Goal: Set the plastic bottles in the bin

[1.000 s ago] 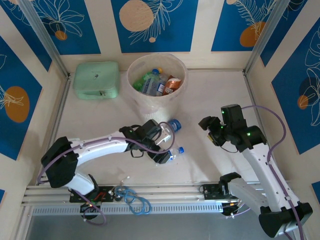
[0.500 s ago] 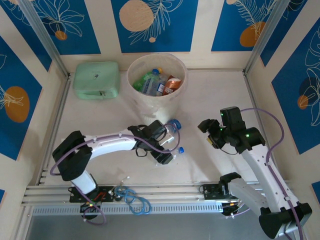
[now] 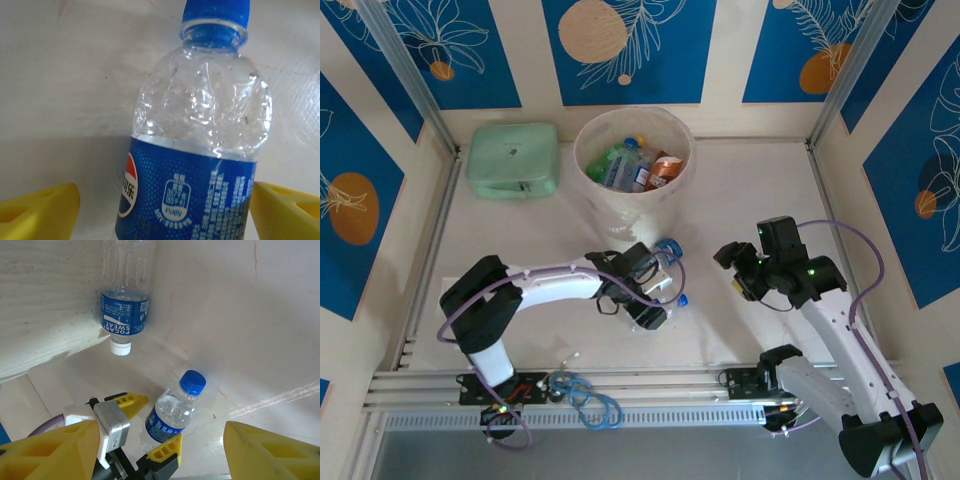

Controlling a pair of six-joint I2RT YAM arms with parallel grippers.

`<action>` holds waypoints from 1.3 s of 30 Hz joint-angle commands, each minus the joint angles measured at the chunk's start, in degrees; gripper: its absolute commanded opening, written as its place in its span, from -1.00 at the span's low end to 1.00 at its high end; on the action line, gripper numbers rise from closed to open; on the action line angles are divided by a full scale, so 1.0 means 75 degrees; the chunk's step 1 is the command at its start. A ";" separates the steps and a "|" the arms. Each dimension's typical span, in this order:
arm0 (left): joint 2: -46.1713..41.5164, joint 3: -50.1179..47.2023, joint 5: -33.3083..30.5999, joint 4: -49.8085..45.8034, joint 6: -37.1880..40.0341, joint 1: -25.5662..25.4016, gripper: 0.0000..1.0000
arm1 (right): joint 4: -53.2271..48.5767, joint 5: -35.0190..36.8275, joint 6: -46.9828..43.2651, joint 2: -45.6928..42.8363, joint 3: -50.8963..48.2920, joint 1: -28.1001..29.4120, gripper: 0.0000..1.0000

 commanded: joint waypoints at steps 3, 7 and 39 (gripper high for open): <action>0.0187 0.0294 0.0630 -0.0071 0.0029 -0.0073 0.77 | 0.0008 -0.0156 0.0051 -0.0058 0.0014 0.0032 0.33; 0.0287 0.0347 0.0685 -0.0125 0.0041 -0.0073 0.74 | 0.0020 -0.0208 0.0043 -0.0042 0.0004 0.0031 0.33; -0.2912 0.0078 -0.0020 -0.0704 -0.0657 -0.0061 0.43 | -0.0402 0.0212 0.0063 0.0328 0.0421 0.0609 0.27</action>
